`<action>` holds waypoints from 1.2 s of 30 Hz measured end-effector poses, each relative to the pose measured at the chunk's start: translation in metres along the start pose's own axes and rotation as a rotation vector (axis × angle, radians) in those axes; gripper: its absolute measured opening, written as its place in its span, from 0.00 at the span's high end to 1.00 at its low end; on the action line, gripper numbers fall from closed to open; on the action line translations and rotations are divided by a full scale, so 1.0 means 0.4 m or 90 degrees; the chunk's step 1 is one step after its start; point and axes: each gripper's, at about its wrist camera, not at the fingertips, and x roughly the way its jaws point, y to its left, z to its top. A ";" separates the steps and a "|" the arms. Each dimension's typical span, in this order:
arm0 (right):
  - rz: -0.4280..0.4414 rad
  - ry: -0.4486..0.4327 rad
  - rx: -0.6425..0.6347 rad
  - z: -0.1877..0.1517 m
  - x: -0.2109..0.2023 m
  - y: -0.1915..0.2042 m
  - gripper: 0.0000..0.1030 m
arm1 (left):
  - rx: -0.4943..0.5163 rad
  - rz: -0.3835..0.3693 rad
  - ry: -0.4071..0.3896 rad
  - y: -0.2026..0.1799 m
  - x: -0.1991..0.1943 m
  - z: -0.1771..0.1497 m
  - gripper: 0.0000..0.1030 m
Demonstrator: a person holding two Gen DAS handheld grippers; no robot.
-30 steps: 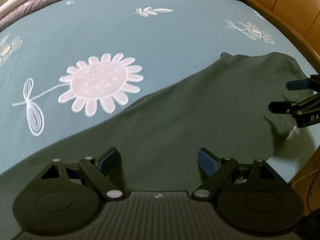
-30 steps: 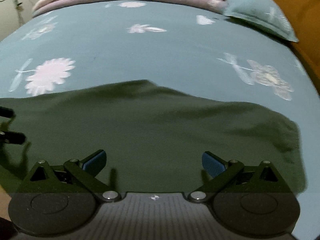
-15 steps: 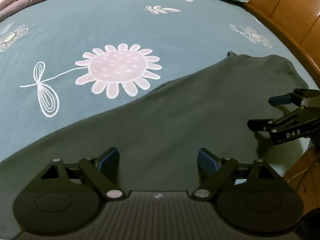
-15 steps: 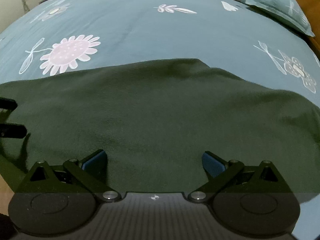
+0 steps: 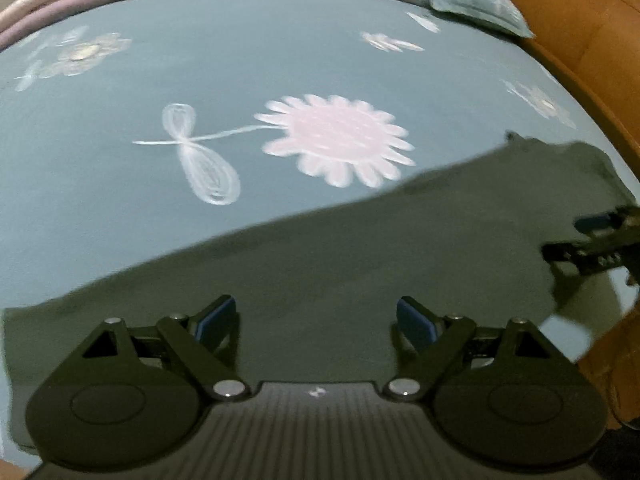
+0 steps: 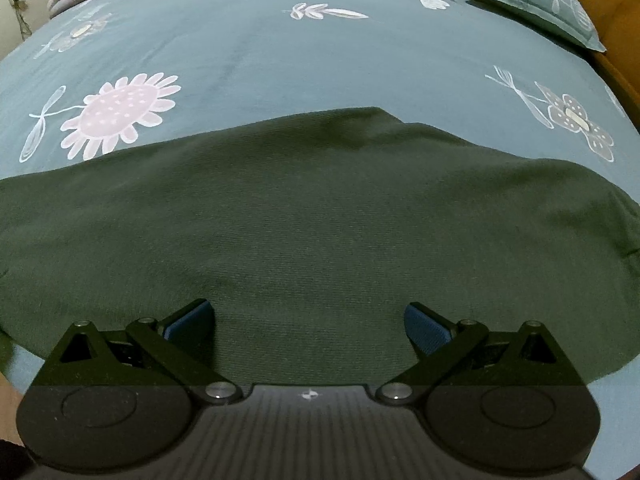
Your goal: Fold clothes
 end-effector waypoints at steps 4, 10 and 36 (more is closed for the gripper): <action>-0.004 0.003 0.003 0.002 0.001 0.003 0.00 | -0.019 0.027 0.023 0.048 0.007 -0.039 0.15; -0.002 0.004 0.009 0.003 0.003 0.003 0.00 | -0.015 0.008 0.016 0.070 -0.034 -0.087 0.10; 0.048 -0.013 -0.099 0.071 -0.037 0.124 0.00 | -0.106 0.096 -0.036 0.234 -0.093 -0.145 0.09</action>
